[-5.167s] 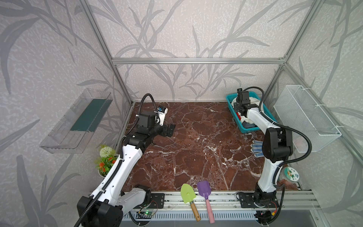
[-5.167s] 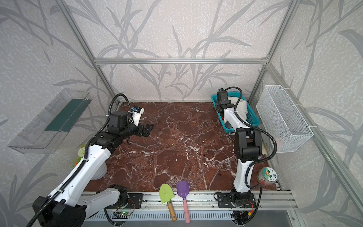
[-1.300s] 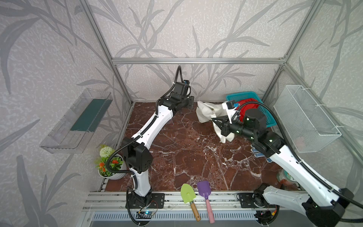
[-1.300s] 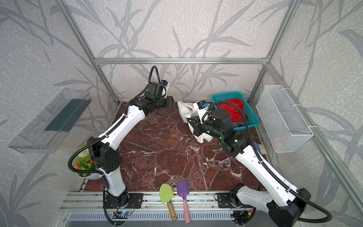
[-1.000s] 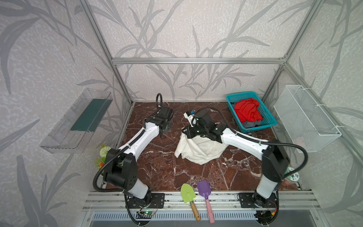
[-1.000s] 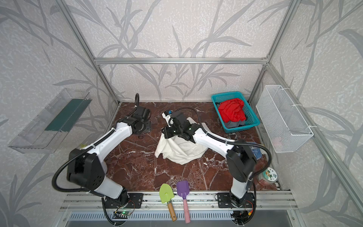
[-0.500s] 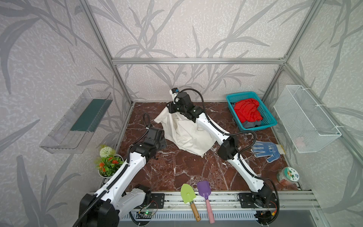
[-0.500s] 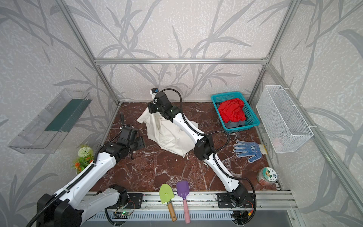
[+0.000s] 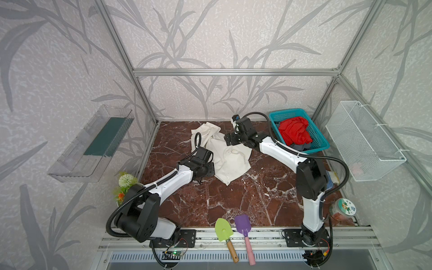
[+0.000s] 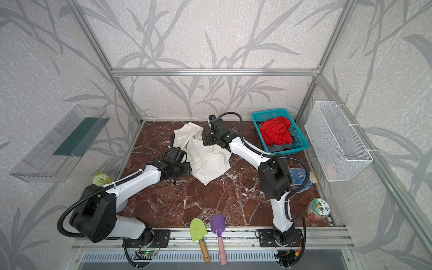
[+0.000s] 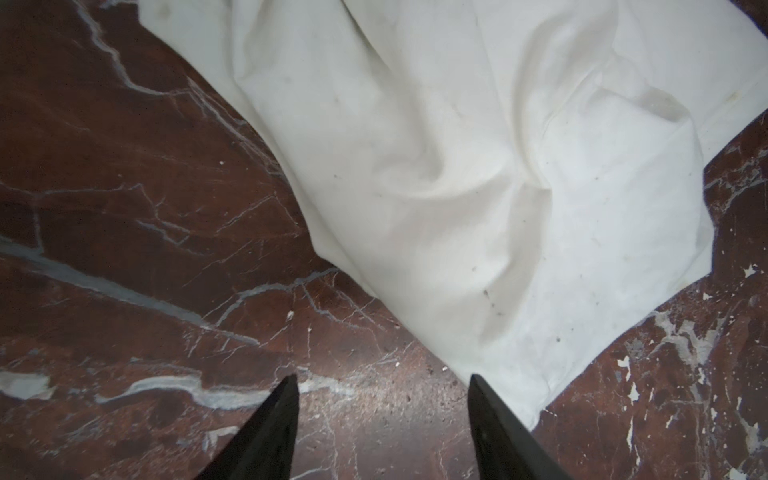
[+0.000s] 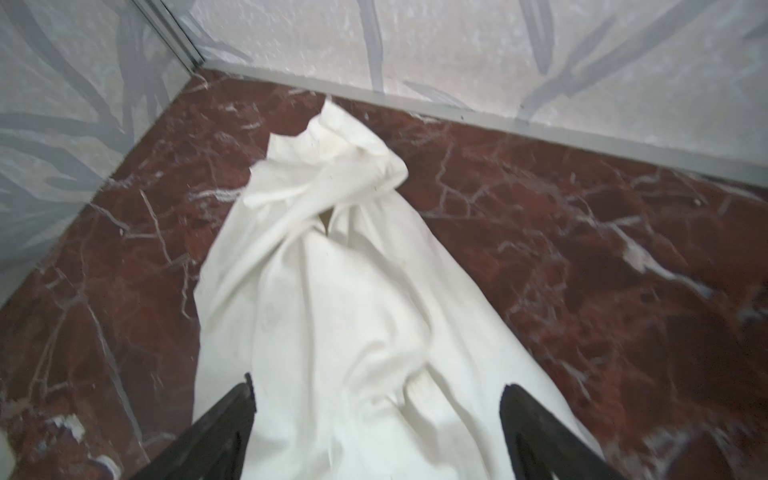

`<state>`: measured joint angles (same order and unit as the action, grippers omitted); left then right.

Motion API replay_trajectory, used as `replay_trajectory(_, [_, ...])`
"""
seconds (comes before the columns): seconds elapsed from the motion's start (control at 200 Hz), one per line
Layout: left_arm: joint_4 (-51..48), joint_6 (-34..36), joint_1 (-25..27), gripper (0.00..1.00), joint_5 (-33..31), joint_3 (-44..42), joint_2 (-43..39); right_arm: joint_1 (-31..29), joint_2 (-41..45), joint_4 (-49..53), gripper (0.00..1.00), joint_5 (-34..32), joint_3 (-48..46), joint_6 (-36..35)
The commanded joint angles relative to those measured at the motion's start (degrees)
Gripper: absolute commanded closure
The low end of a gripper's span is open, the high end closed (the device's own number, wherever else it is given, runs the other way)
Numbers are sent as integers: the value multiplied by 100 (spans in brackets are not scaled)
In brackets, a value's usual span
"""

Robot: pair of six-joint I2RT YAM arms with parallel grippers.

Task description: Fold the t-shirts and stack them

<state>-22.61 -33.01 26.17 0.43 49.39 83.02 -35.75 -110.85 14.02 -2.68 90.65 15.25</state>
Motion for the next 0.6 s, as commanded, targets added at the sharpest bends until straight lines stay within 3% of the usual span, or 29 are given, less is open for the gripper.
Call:
replay_trajectory(0.0, [300, 7, 212, 38, 296, 330, 282, 360, 736, -532, 8, -61, -1068, 286])
replay_trajectory(0.18, [293, -192, 550, 42, 283, 613, 849, 736, 1635, -725, 8, 180, -2521, 461])
replay_trajectory(0.385, [177, -386, 567, 48, 211, 636, 1213, 927, 2067, -730, 8, 365, -3186, 488])
replay_trajectory(0.595, [76, -386, 572, 86, 214, 660, 1133, 1000, 2058, -653, 8, 491, -3150, 453])
